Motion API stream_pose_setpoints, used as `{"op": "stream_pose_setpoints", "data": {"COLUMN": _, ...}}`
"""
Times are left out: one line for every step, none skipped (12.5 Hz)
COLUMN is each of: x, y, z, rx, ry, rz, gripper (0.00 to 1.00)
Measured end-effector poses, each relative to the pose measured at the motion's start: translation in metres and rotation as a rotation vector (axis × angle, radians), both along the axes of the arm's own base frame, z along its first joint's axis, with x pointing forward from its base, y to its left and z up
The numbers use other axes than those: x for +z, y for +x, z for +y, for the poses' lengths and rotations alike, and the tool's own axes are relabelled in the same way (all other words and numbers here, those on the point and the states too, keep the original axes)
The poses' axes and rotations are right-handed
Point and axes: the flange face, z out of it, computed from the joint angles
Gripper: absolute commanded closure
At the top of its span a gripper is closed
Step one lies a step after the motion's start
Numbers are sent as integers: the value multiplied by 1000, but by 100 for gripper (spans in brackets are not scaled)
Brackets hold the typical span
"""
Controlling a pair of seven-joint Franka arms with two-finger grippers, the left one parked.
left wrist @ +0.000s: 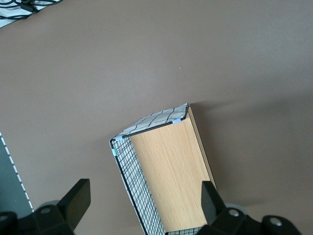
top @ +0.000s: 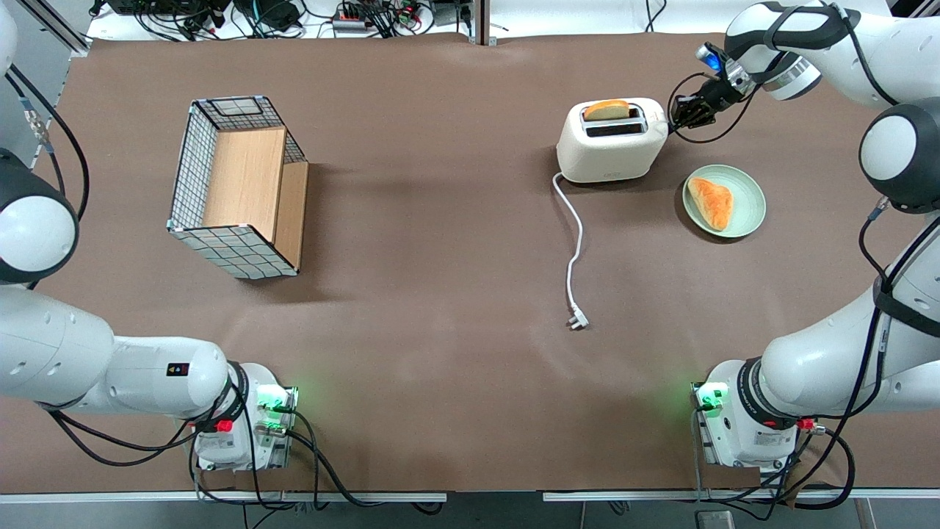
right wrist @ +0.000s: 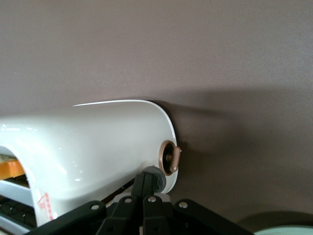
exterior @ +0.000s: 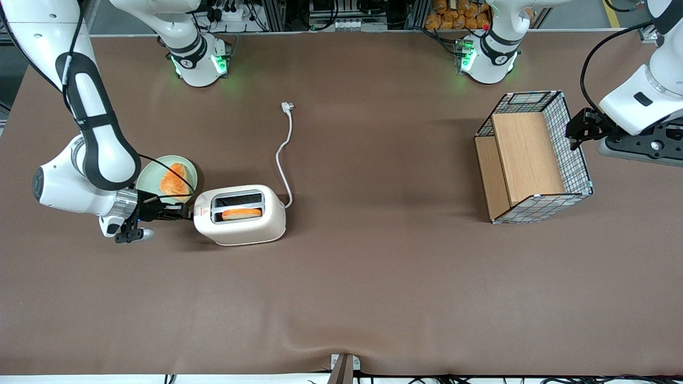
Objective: Press toaster button with right arm
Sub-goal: 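Press the toaster lever down with the right gripper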
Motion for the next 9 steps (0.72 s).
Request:
{"op": "stream_pose_setpoints", "data": {"x": -6, "y": -1, "z": 0, "rx": -1, "ry": 13, "rz": -7, "gripper": 100}}
{"op": "stream_pose_setpoints", "data": {"x": -12, "y": -2, "z": -2, "rx": -3, "ry": 22, "rz": -19, "gripper": 100}}
{"op": "stream_pose_setpoints", "data": {"x": -13, "y": -3, "z": -3, "rx": -3, "ry": 30, "rz": -24, "gripper": 100}}
{"op": "stream_pose_setpoints", "data": {"x": -14, "y": -3, "z": -4, "rx": -2, "ry": 31, "rz": -26, "gripper": 100}}
{"op": "stream_pose_setpoints", "data": {"x": -14, "y": -3, "z": -4, "rx": -3, "ry": 31, "rz": -27, "gripper": 100}}
{"op": "stream_pose_setpoints", "data": {"x": -15, "y": -3, "z": -5, "rx": -4, "ry": 30, "rz": -27, "gripper": 100}}
{"op": "stream_pose_setpoints", "data": {"x": -15, "y": -3, "z": -6, "rx": -7, "ry": 28, "rz": -28, "gripper": 100}}
{"op": "stream_pose_setpoints", "data": {"x": -16, "y": -4, "z": -7, "rx": -10, "ry": 25, "rz": -29, "gripper": 100}}
{"op": "stream_pose_setpoints", "data": {"x": -17, "y": -4, "z": -9, "rx": -13, "ry": 22, "rz": -30, "gripper": 100}}
